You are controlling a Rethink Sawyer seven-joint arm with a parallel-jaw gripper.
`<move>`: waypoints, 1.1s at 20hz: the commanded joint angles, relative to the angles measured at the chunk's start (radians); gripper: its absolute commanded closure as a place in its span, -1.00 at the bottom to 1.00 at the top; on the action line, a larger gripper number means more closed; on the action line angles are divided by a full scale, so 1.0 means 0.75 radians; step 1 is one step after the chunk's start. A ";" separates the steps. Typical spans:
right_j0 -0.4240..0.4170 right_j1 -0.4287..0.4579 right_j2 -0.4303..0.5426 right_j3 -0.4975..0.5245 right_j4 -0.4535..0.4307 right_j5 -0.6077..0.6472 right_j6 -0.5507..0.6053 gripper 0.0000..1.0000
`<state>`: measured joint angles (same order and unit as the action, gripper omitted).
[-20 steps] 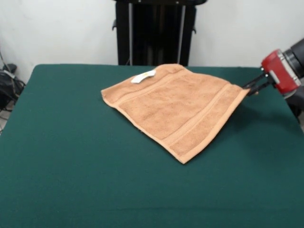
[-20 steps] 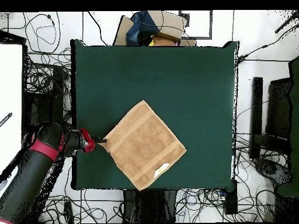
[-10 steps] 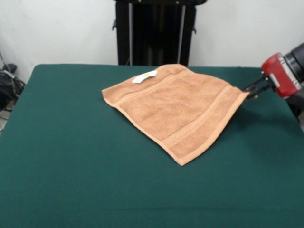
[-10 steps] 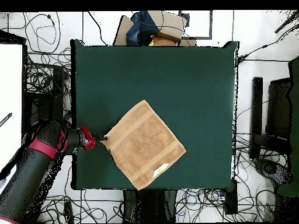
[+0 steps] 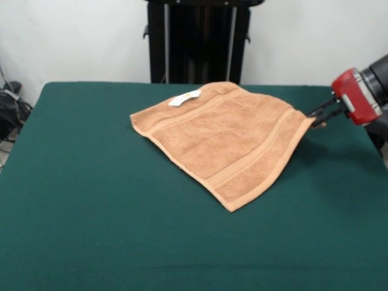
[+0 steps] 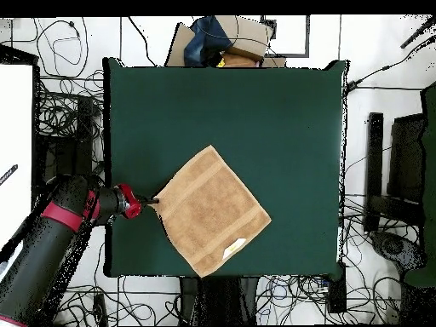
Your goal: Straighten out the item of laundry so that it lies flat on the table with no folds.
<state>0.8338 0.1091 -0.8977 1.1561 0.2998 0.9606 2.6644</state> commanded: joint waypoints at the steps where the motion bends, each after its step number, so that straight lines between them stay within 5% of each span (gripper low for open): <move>1: -0.030 -0.056 0.036 -0.027 0.029 0.053 0.307 1.00; 22: -0.221 0.110 -0.050 -0.334 0.043 0.112 0.347 1.00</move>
<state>0.7132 0.1123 -0.9579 1.0365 0.2998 0.9614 2.6644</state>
